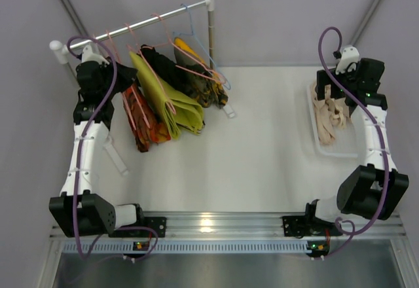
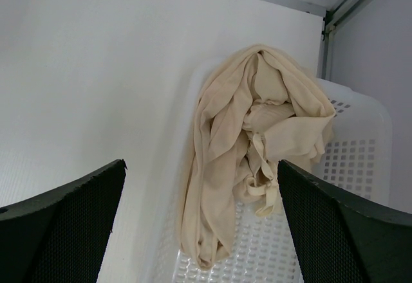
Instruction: Remove the trousers from the hanger
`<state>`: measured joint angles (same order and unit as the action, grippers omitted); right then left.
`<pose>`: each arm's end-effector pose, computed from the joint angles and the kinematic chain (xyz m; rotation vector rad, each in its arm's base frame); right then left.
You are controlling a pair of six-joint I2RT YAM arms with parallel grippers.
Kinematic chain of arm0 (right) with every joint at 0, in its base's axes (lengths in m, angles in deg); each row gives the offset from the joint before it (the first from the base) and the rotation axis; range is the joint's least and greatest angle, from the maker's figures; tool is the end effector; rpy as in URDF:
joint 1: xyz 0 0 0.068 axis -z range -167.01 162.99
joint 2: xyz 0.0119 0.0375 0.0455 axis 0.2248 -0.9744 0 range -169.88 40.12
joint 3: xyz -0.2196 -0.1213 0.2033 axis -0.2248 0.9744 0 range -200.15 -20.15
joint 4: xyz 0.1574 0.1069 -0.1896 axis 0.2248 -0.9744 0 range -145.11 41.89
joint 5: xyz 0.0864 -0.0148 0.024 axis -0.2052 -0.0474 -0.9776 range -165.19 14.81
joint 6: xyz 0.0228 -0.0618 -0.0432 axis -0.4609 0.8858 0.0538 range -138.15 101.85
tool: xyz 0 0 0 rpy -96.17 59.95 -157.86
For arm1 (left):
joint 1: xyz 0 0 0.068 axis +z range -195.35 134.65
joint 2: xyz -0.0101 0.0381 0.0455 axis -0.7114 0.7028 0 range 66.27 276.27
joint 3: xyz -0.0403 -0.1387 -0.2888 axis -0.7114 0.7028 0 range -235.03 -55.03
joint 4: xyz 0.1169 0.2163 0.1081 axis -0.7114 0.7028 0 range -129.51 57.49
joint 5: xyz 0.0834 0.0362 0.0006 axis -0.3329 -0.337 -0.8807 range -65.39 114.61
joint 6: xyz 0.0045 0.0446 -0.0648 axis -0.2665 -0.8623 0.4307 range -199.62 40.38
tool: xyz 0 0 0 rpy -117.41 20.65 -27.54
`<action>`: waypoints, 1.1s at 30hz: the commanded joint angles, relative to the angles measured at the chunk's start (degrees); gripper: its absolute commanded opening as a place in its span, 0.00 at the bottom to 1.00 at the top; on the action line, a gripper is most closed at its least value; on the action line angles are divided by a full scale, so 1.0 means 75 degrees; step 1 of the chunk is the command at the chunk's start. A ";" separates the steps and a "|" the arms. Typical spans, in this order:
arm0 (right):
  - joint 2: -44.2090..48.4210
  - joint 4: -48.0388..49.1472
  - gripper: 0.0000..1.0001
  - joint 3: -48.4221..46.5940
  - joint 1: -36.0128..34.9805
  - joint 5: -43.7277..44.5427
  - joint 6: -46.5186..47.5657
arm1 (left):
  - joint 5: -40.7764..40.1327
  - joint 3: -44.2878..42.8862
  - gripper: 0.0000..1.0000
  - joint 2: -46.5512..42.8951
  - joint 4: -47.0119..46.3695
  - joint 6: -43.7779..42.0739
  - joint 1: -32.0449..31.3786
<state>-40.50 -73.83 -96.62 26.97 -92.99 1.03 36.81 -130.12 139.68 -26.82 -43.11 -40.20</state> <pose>0.3396 -0.0633 0.3975 -0.2795 2.0460 -0.0309 0.3181 0.0145 0.4565 -0.4888 1.7279 -0.5824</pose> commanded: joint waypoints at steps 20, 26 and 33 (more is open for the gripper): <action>0.0390 0.0675 0.99 0.0317 -0.0118 -0.0169 -0.0155 | 0.1231 -0.1659 0.00 -0.0799 -0.0332 0.0416 -0.0019; 0.0448 0.0675 1.00 0.0317 -0.0118 -0.0146 -0.0108 | 0.1605 -0.1766 0.00 -0.0975 -0.0087 0.0815 -0.0065; 0.0519 0.0663 1.00 0.0375 -0.0118 -0.0134 -0.0096 | 0.2576 -0.0982 0.00 -0.1735 0.0522 0.1319 -0.0182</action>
<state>-39.13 -72.89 -94.00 26.97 -93.08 0.64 49.75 -137.93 132.29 -17.93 -36.09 -40.84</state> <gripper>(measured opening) 0.993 0.051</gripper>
